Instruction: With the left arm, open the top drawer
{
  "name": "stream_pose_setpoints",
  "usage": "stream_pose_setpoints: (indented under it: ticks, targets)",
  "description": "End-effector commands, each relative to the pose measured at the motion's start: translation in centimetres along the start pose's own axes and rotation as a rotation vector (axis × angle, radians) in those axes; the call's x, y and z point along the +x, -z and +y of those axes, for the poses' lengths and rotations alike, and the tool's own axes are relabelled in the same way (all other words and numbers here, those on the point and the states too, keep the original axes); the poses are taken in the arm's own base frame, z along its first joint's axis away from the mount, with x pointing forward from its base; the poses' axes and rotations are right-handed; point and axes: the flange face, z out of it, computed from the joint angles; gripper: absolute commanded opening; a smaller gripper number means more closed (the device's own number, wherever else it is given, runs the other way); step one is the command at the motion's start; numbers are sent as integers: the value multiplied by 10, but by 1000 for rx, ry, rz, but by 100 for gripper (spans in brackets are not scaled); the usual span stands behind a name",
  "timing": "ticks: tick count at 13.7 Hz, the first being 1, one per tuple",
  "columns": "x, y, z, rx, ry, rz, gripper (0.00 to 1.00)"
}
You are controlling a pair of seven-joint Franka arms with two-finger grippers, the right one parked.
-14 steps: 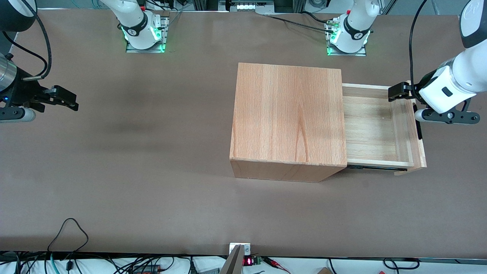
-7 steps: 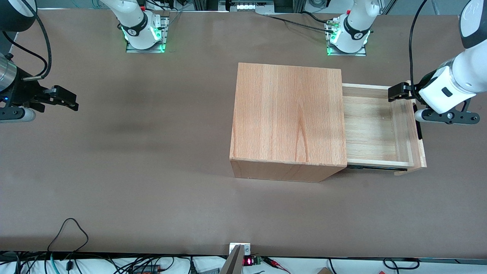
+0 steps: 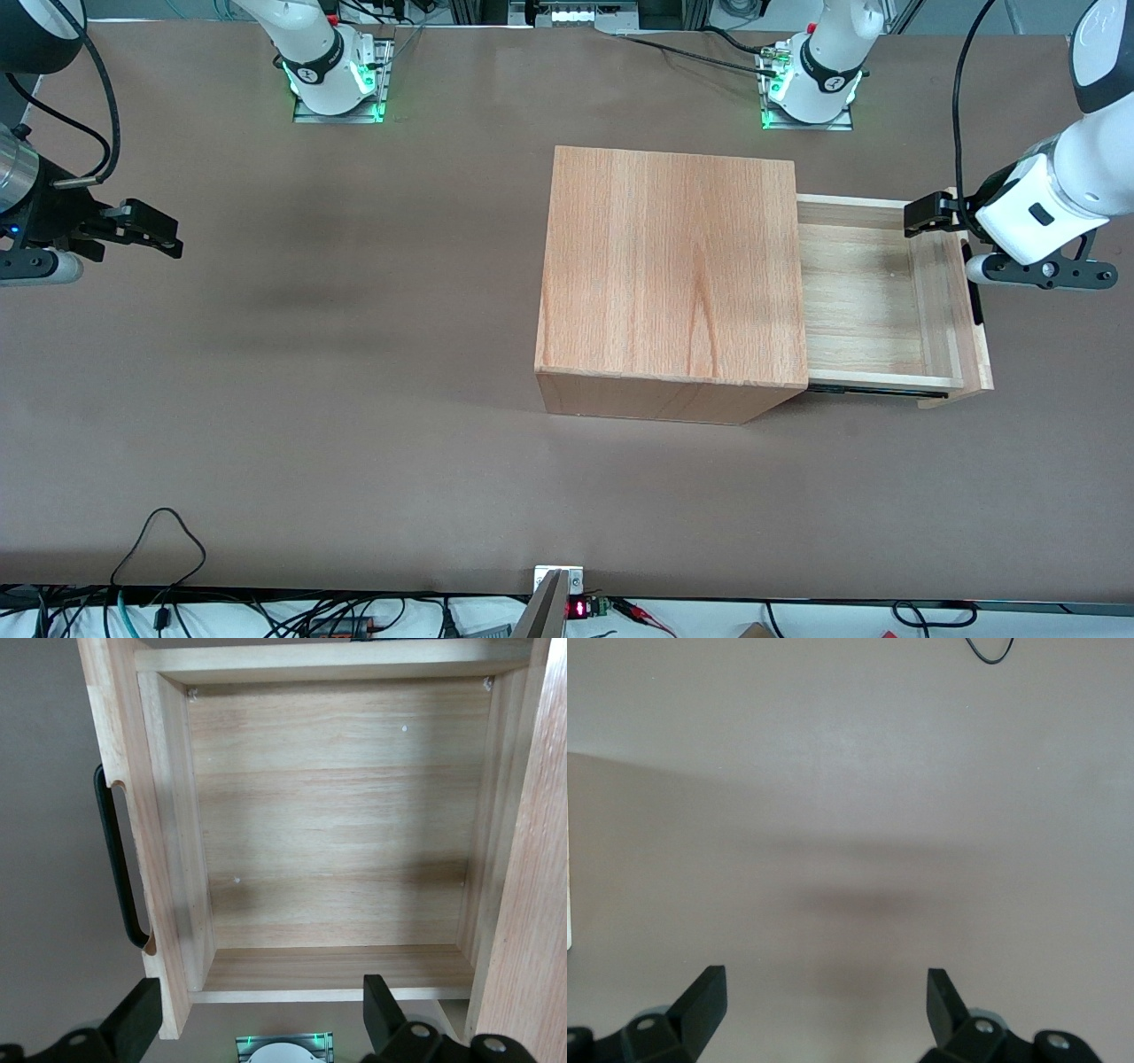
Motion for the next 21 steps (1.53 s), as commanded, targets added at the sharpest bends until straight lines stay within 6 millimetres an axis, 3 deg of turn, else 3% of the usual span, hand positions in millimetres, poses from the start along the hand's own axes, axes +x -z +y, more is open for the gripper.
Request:
stream_pose_setpoints:
  ticks: [1, 8, 12, 21]
  targets:
    - [1, 5, -3, 26, -7, 2, 100]
    - [2, 12, -9, 9, 7, 56, 100]
    - [-16, 6, -12, 10, 14, 102, 100]
    - [-18, 6, -14, 16, 12, 65, 100]
